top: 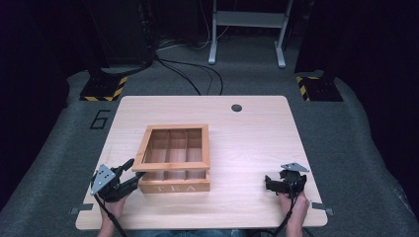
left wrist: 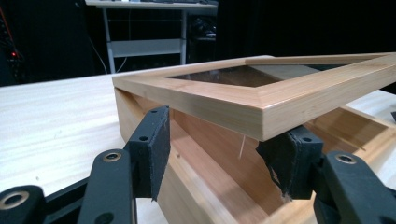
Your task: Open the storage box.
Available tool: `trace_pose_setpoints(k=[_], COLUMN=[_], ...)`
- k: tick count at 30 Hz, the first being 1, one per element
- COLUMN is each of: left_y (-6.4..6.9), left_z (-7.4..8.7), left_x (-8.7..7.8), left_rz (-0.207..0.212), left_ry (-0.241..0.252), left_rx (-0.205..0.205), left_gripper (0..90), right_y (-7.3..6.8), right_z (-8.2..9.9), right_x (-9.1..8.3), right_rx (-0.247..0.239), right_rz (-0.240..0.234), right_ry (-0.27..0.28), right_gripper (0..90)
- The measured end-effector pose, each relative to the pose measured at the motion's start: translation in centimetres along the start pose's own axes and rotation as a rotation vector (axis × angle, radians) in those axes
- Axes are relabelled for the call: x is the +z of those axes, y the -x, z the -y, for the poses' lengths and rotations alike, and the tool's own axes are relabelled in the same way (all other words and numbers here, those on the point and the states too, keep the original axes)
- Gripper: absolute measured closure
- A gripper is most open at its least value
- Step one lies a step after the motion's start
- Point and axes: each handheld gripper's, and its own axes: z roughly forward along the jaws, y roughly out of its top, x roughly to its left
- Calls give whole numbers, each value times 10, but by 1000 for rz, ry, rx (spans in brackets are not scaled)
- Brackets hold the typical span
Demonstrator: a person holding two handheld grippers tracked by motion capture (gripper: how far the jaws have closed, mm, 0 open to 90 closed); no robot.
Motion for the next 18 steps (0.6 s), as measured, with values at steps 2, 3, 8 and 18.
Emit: trace_pose_setpoints(k=[2, 3, 8, 18], left_y=[-1, -1, -4, -5], left_z=[-4, -5, -17, -34], left_x=[1, 1, 6, 11], left_rz=[0, -8, -5, -12], left_ry=[7, 12, 26, 52], left_rx=[2, 3, 7, 21], left_gripper=[434, 434, 435, 469], right_y=[0, 0, 0, 0], right_z=[0, 0, 0, 0], right_x=[0, 0, 0, 0], right_rx=[-3, 0, -1, 1], right_rz=[-1, 0, -1, 0], right_ry=[1, 0, -1, -1], right_gripper=[26, 26, 26, 26])
